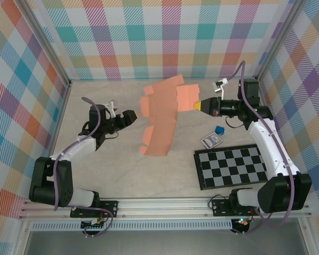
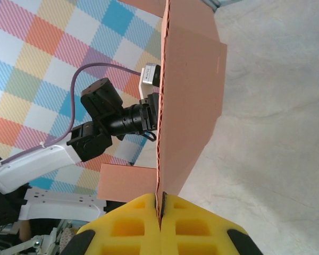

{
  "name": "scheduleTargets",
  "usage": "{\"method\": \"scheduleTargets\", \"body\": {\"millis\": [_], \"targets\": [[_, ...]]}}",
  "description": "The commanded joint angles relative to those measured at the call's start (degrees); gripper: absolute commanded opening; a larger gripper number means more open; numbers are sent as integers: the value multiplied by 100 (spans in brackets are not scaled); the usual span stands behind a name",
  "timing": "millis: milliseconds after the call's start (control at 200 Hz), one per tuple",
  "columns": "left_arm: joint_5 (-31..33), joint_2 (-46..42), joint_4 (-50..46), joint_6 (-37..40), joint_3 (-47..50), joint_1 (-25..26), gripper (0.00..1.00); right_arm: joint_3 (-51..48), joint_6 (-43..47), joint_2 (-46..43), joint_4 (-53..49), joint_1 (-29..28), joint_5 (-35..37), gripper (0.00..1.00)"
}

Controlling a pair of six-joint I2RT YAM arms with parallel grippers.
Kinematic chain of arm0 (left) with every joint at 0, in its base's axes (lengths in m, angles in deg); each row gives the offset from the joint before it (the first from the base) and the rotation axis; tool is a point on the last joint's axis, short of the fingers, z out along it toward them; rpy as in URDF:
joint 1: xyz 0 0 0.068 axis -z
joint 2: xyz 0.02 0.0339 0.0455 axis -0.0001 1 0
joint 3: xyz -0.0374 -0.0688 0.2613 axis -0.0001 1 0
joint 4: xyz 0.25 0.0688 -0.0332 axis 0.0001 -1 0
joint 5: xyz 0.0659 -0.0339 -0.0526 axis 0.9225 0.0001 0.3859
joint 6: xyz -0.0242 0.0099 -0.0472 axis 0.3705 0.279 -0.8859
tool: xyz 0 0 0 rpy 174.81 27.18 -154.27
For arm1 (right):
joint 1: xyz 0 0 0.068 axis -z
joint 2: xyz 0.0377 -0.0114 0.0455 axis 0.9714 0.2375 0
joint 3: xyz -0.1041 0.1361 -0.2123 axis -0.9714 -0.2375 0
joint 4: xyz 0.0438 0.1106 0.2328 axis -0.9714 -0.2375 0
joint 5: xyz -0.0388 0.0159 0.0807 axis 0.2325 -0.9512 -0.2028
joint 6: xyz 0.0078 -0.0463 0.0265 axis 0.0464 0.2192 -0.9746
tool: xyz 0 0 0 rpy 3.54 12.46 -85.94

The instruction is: Fold the paper box

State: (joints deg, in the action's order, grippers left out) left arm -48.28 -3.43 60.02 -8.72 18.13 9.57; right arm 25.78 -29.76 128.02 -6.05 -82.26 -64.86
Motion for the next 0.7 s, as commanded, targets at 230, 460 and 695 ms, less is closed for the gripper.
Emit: {"method": "scheduleTargets", "body": {"millis": [230, 460, 695], "targets": [[-639, -434, 659, -268, -252, -81, 84, 699, -247, -75, -156, -15, -1084, 0], [-1216, -104, 1627, -900, -259, -104, 75, 810, -168, -111, -353, -92, -1305, 0], [-1493, -338, 1446, -759, -412, -104, 49, 799, -68, -76, -444, -103, -1308, 0]]}}
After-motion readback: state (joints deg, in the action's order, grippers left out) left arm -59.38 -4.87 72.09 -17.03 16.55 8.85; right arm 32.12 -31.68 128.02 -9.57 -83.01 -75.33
